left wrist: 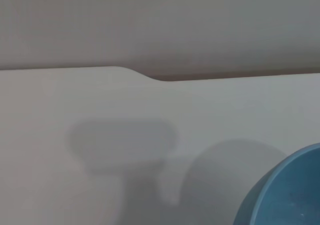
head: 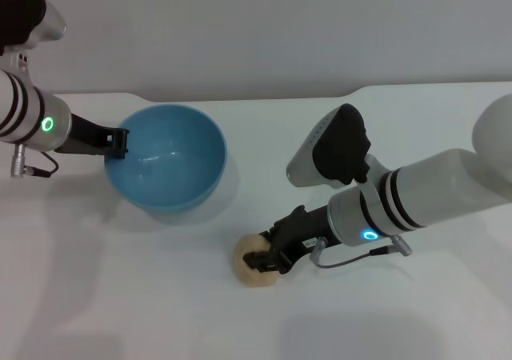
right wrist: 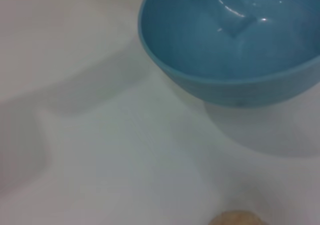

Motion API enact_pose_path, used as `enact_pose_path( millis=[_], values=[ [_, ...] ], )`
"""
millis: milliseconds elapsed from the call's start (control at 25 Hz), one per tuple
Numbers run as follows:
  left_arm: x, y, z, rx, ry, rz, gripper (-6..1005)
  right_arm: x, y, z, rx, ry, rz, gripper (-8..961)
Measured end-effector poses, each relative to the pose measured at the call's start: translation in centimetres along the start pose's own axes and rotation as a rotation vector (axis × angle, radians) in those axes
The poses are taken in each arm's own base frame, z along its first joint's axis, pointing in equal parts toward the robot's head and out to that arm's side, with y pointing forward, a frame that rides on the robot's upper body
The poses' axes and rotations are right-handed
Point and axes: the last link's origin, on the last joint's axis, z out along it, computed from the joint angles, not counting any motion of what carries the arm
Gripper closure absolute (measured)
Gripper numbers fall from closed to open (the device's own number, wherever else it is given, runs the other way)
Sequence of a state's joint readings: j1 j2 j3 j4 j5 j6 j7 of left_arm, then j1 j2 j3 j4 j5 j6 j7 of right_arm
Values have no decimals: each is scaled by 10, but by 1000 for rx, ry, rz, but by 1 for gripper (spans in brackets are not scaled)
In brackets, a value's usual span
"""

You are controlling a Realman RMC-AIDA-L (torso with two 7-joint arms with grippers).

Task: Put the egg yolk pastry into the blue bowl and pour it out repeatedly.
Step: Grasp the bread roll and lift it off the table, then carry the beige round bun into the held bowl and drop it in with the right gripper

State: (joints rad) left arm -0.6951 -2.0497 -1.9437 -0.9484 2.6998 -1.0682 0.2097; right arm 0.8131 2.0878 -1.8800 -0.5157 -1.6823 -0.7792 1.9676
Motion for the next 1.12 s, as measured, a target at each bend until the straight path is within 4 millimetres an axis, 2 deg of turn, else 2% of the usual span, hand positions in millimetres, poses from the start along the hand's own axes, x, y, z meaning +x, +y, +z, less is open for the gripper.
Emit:
enact_pose_path(
  millis=[160, 400, 800, 960, 1120],
  values=[
    [-1, 0, 0, -2, -6, 0, 981, 3, -1, -2, 1, 0, 8, 520],
    [-3, 0, 1, -2, -12, 0, 981, 6, -6, -17, -44, -19, 32, 660],
    [-12, 9, 6, -4, -65, 46, 982, 4, -10, -74, -219, -117, 19, 726],
    [-13, 18, 8, -10, -84, 77, 982, -8, -14, -103, -238, -206, 7, 746],
    [-14, 37, 10, -40, -112, 113, 982, -22, -25, -125, -198, -305, 8, 773]
  ],
)
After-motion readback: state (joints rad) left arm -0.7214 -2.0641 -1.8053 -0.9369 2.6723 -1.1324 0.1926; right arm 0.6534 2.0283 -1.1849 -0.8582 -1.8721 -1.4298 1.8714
